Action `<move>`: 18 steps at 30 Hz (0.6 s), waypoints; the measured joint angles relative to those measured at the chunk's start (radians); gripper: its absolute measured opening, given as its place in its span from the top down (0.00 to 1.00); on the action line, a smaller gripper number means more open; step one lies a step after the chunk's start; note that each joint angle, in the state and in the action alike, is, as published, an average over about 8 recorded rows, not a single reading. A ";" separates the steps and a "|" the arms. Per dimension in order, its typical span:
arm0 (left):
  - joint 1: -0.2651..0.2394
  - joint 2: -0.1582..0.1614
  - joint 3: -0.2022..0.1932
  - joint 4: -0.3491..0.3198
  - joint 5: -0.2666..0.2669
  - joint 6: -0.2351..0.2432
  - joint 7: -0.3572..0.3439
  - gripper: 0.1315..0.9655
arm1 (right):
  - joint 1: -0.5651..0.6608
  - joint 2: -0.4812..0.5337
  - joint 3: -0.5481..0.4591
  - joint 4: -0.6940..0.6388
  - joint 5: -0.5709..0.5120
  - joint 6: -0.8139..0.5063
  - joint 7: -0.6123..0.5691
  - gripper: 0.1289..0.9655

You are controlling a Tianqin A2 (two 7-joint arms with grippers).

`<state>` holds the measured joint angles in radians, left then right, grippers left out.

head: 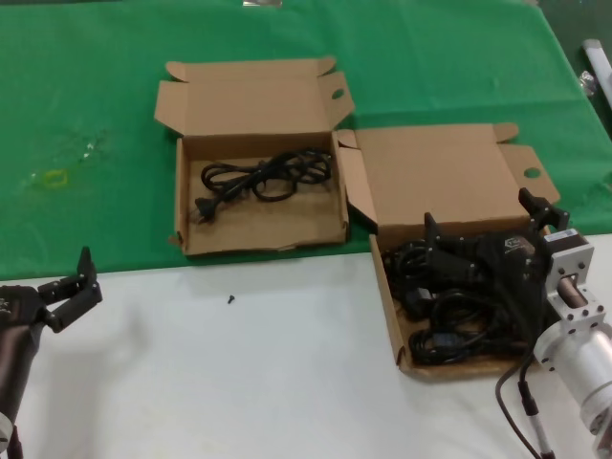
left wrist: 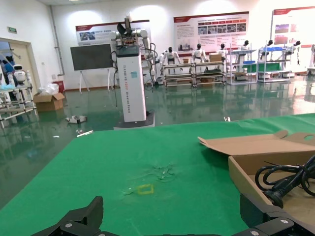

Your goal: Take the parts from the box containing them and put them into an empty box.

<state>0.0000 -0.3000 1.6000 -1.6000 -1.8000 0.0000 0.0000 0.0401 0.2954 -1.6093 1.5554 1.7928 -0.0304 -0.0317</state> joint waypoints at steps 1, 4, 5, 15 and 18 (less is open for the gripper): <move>0.000 0.000 0.000 0.000 0.000 0.000 0.000 0.00 | 0.000 0.000 0.000 0.000 0.000 0.000 0.000 0.00; 0.000 0.000 0.000 0.000 0.000 0.000 0.000 0.00 | 0.000 0.000 0.000 0.000 0.000 0.000 0.000 0.00; 0.000 0.000 0.000 0.000 0.000 0.000 0.000 0.00 | 0.000 0.000 0.000 0.000 0.000 0.000 0.000 0.00; 0.000 0.000 0.000 0.000 0.000 0.000 0.000 0.00 | 0.000 0.000 0.000 0.000 0.000 0.000 0.000 0.00; 0.000 0.000 0.000 0.000 0.000 0.000 0.000 0.00 | 0.000 0.000 0.000 0.000 0.000 0.000 0.000 0.00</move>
<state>0.0000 -0.3000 1.6000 -1.6000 -1.8000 0.0000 0.0000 0.0401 0.2954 -1.6093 1.5554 1.7928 -0.0304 -0.0317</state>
